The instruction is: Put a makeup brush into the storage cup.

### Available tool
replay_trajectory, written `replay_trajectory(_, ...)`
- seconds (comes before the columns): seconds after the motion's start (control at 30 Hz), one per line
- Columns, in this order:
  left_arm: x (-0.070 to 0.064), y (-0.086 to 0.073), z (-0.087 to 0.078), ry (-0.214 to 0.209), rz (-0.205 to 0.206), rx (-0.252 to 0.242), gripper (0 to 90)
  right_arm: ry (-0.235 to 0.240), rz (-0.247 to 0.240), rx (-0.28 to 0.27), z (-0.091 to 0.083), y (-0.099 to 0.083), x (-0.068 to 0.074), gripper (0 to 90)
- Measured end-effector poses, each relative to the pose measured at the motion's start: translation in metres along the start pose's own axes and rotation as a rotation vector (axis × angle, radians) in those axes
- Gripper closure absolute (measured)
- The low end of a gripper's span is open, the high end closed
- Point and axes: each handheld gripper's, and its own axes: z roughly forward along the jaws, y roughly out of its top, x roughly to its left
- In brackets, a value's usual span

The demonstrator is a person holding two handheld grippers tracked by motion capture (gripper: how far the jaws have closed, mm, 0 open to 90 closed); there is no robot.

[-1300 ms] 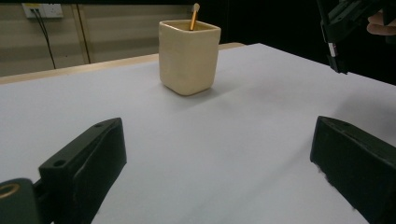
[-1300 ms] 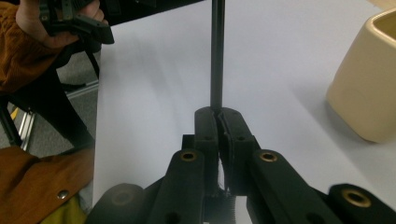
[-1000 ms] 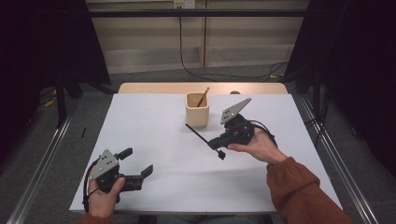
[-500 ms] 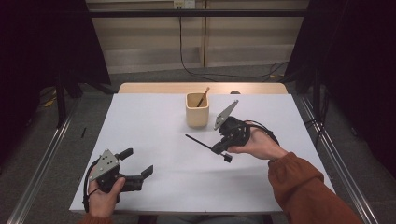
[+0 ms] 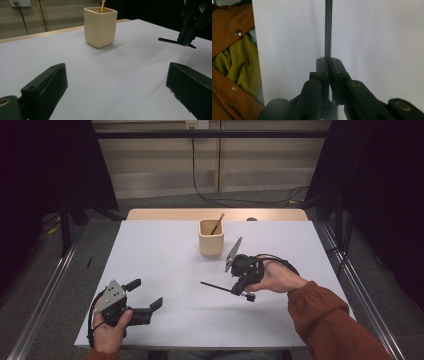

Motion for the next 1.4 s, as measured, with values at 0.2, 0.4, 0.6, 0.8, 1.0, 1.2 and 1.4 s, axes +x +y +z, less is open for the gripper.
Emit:
replay_trajectory(0.2,-0.001,0.003,-0.004,-0.017,0.014,-0.007,3.5,0.007,0.001,0.032,0.001,-0.003,-0.001,86.1)
replay_trajectory(0.4,-0.004,0.012,-0.007,-0.035,0.007,-0.017,3.5,-0.005,0.018,0.037,0.001,-0.006,-0.002,86.1)
replay_trajectory(0.6,-0.018,0.03,-0.013,-0.08,0.039,-0.032,2.8,0.015,0.01,0.022,0.001,-0.009,-0.001,86.1)
replay_trajectory(0.8,-0.018,0.035,-0.01,-0.098,0.055,-0.049,2.8,0.017,0.01,-0.005,-0.001,-0.011,-0.002,86.1)
replay_trajectory(1.0,-0.018,0.045,0.002,-0.128,0.07,-0.046,2.8,0.03,0.012,0.007,0.0,-0.01,0.0,86.1)
replay_trajectory(1.2,-0.019,0.054,0.019,-0.22,0.085,-0.015,2.7,0.045,0.007,0.018,0.002,-0.009,-0.002,86.1)
replay_trajectory(1.4,-0.018,0.062,0.04,-0.277,0.063,0.03,2.2,0.019,0.03,-0.014,-0.003,-0.015,-0.01,86.1)
